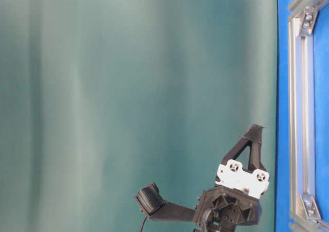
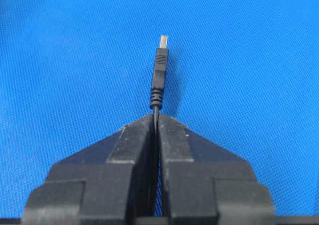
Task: Insert the wire through the string loop located on the right side.
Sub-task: 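Close the right gripper on the cable just behind the USB plug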
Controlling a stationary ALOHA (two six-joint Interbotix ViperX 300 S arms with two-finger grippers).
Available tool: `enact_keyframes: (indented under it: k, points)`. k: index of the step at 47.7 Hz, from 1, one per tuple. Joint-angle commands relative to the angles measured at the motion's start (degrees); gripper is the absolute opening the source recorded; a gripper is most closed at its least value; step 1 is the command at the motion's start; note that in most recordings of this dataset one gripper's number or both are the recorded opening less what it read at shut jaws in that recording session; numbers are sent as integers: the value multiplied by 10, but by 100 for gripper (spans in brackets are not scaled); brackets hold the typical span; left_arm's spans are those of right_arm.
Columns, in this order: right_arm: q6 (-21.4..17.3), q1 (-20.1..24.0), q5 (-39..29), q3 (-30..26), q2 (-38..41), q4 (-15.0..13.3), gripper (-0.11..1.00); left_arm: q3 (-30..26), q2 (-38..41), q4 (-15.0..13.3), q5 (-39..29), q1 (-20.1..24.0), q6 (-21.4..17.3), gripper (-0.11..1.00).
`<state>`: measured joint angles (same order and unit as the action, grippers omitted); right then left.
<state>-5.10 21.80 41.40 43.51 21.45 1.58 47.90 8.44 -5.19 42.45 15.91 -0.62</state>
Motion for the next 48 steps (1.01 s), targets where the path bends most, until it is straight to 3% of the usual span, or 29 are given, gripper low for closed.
enact_keyframes:
  k: [1, 8, 26, 48]
  points:
    - [0, 3, 2, -6, -25, -1, -4, -6, -17, 2, 1, -1, 0, 0]
    - [-2, 7, -6, -4, -49, -1, -4, -6, -17, 2, -1, -1, 0, 0]
    - [2, 9, -145, -29, -147, -1, -4, -9, -17, 2, -1, -1, 0, 0]
    - [2, 9, -154, -31, -148, -1, -4, -9, -17, 2, -1, -1, 0, 0]
